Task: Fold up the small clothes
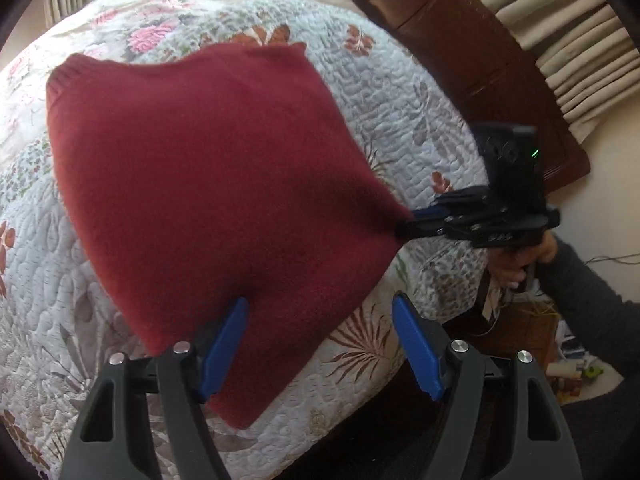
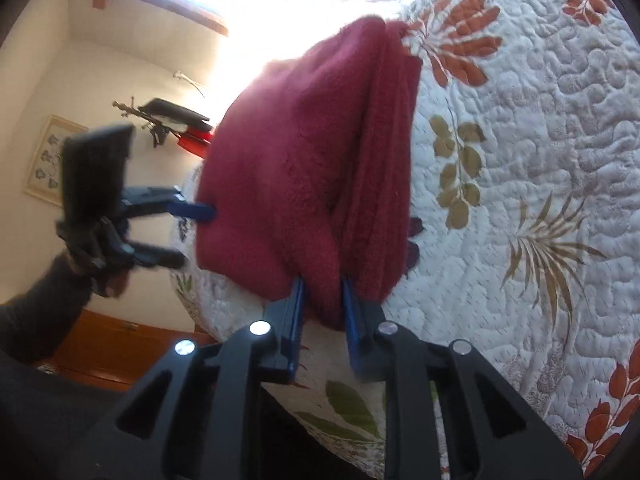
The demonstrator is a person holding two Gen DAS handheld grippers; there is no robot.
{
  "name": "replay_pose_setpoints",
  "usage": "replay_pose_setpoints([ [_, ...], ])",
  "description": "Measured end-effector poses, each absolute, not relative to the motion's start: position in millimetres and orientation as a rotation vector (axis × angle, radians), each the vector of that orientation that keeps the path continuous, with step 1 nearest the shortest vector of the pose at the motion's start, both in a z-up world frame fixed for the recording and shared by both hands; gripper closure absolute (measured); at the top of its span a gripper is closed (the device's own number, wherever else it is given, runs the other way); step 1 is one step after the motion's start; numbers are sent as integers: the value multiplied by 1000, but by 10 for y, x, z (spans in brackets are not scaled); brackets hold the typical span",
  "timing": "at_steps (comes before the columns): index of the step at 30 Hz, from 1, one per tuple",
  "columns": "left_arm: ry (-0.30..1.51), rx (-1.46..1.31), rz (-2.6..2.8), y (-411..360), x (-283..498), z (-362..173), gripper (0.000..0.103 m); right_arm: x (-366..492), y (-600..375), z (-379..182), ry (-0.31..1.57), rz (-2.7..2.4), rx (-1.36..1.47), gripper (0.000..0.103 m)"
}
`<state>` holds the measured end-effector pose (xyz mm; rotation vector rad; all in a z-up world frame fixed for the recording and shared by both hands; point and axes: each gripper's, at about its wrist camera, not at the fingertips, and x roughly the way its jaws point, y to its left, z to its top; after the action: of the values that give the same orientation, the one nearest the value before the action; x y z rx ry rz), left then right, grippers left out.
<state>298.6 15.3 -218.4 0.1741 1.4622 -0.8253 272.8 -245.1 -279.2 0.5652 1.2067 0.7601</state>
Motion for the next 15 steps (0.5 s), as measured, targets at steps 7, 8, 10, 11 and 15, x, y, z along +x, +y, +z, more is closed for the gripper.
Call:
replay_pose_setpoints([
  [7, 1453, 163, -832, 134, 2894, -2216, 26, 3638, -2448, -2530, 1089, 646, 669, 47],
  [8, 1451, 162, -832, 135, 2881, -2212, 26, 3784, -2431, -2580, 1114, 632, 667, 47],
  [10, 1446, 151, -836, 137, 2871, -2198, 26, 3978, -2300, -2709, 1158, 600, 644, 48],
  [11, 1444, 140, -840, 141, 2870, -2194, 26, 4033, -2255, -2749, 1173, 585, 629, 69],
  [15, 1429, 91, -877, 187, 2837, -2150, 26, 4023, -2319, -2489, 1069, 585, 610, 96],
])
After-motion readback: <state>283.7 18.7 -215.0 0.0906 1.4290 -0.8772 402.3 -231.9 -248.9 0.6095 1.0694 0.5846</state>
